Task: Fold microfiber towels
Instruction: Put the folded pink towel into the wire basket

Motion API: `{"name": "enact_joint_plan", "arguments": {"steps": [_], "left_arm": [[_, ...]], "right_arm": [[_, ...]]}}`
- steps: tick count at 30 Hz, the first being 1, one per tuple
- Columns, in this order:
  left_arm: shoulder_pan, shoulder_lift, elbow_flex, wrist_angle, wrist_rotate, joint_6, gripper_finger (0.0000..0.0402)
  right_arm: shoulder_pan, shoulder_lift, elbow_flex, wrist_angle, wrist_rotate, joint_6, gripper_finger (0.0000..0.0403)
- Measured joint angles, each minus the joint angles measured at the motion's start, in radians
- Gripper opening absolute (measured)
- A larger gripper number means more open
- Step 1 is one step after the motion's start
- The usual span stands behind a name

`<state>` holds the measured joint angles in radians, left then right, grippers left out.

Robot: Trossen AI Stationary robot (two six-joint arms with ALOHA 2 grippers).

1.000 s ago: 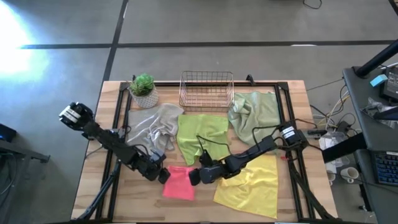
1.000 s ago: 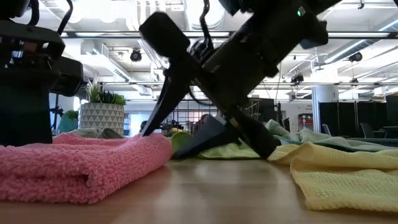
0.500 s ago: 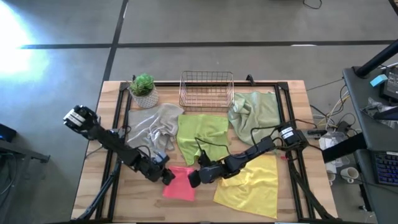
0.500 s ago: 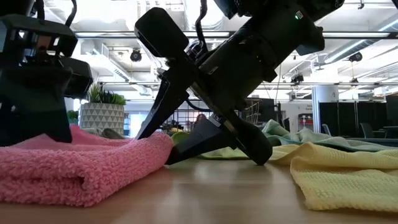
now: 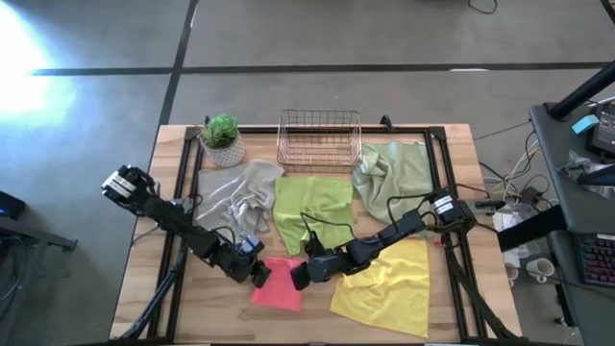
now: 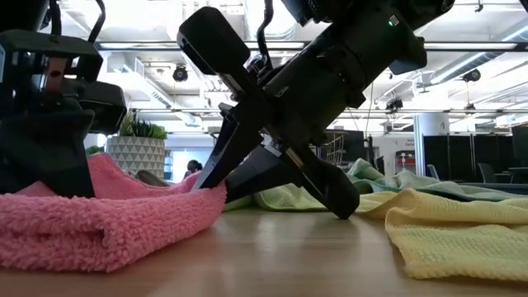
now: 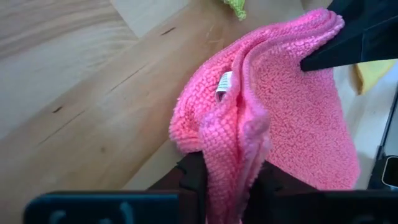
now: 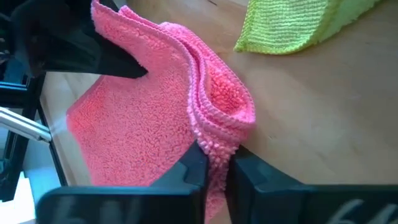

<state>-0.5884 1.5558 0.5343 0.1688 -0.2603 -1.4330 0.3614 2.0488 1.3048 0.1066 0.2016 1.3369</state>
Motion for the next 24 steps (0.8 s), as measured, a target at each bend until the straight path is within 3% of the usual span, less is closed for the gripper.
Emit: {"name": "enact_joint_plan", "arguments": {"steps": [12, 24], "left_arm": [[0.0, -0.011, 0.008, 0.06, -0.029, 0.133, 0.0005], [0.033, -0.121, 0.009, 0.053, -0.036, 0.274, 0.0004]], "right_arm": [[0.0, -0.002, 0.093, -0.015, -0.003, -0.104, 0.0009], [0.0, -0.004, 0.334, -0.534, 0.037, -0.144, 0.0009]]}}
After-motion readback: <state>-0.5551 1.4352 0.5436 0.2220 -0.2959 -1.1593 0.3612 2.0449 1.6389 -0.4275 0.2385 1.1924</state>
